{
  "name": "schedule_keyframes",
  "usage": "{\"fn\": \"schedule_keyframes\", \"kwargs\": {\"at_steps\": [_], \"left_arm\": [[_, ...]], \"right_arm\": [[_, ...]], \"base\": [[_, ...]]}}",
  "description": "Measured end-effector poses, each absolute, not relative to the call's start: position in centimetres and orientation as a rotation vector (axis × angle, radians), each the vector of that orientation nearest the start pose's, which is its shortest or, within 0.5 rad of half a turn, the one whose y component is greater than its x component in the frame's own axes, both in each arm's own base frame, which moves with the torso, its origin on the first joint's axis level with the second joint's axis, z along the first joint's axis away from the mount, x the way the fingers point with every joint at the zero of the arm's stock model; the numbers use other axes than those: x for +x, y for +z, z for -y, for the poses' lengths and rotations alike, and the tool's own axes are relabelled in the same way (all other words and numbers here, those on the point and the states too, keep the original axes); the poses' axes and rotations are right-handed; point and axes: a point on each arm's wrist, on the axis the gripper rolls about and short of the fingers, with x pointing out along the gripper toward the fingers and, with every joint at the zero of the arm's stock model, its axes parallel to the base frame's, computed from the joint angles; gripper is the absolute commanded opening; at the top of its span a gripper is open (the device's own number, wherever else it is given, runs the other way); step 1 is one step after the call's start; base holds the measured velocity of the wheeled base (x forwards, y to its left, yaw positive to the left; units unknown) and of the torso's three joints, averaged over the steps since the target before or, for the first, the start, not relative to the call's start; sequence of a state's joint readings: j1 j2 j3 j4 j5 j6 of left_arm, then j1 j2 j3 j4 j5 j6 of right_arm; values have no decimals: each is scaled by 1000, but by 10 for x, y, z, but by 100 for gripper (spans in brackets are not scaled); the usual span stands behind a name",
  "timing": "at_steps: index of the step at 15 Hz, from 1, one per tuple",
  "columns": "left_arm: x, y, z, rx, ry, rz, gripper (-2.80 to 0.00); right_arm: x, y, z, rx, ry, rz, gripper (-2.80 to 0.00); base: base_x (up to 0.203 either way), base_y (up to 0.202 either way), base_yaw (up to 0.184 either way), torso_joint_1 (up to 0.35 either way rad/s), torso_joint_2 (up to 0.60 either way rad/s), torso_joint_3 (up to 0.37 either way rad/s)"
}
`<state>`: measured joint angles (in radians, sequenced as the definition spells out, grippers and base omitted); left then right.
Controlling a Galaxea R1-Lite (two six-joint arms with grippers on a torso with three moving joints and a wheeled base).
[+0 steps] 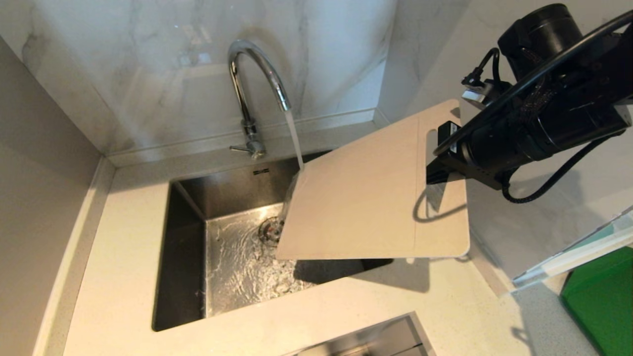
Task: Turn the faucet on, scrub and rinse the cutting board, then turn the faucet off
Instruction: Turn off the tap
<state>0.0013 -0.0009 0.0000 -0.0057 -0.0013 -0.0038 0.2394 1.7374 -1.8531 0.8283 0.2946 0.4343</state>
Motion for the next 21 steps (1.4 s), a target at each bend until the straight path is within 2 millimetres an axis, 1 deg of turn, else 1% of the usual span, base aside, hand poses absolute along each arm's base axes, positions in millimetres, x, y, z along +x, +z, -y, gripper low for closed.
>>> {"fn": "schedule_keyframes", "kwargs": {"at_steps": [3,10,13,16,21], "left_arm": [[-23,76,0,-4,0,6,-280],[-23,76,0,-4,1,6,-280],[-23,76,0,-4,0,6,-280],[-23,76,0,-4,0,7,-280],[-23,76,0,-4,0,6,-280]], "right_arm": [[286,325,-78,424,424,-835,-280],[280,318,-81,387,441,-906,-280],[281,315,-87,359,465,-910,-280],[290,312,-90,309,488,-901,-280],[311,310,-97,303,498,-866,-280]], "base": [[0,0,0,0,0,0],[0,0,0,0,0,0],[0,0,0,0,0,0],[0,0,0,0,0,0],[0,0,0,0,0,0]]}}
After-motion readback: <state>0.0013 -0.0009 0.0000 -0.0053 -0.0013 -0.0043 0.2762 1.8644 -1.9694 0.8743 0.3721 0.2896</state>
